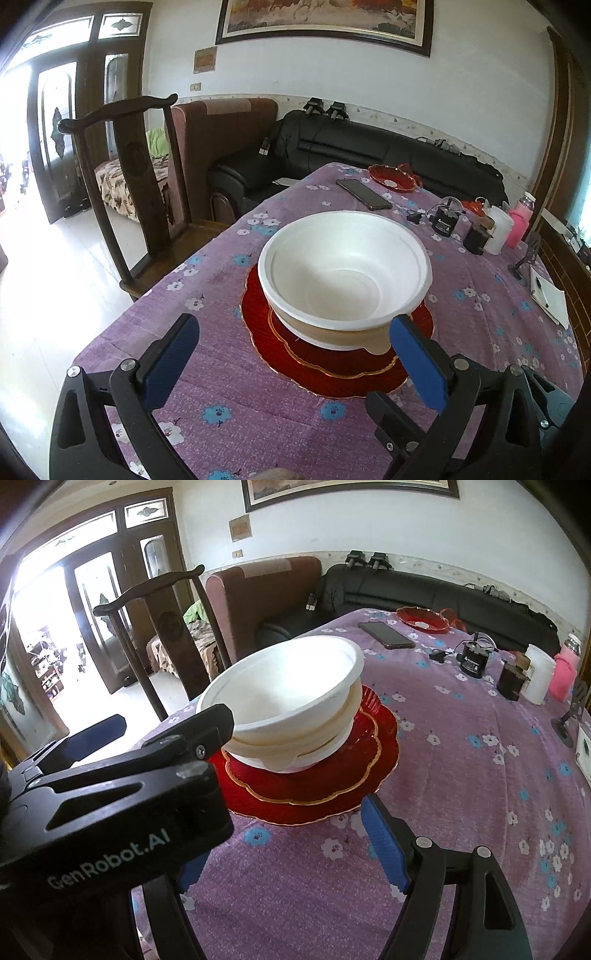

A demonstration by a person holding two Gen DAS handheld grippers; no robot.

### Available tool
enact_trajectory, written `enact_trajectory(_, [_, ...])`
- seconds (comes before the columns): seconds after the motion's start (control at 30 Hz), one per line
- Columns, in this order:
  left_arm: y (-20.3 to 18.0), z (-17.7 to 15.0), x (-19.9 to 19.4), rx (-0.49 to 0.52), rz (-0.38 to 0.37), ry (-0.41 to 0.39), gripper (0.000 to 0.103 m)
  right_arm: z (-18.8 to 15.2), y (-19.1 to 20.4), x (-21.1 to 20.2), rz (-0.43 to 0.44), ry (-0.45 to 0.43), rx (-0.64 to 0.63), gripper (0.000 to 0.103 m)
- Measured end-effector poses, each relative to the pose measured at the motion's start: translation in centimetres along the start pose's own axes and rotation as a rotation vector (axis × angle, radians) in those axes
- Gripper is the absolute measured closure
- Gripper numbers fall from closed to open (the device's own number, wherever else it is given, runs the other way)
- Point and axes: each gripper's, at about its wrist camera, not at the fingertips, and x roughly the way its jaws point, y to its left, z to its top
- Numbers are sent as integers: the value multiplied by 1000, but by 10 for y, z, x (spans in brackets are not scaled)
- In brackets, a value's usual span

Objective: Organize plates and bowls

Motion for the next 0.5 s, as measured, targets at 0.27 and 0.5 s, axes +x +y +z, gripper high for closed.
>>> enact_trajectory(0.27, [7, 11, 12, -33, -21, 36, 0, 4, 3, 4, -4, 8, -7, 22])
enact_trajectory(0.5, [6, 25, 12, -40, 17, 25, 0, 7, 3, 2, 19, 13, -5, 22])
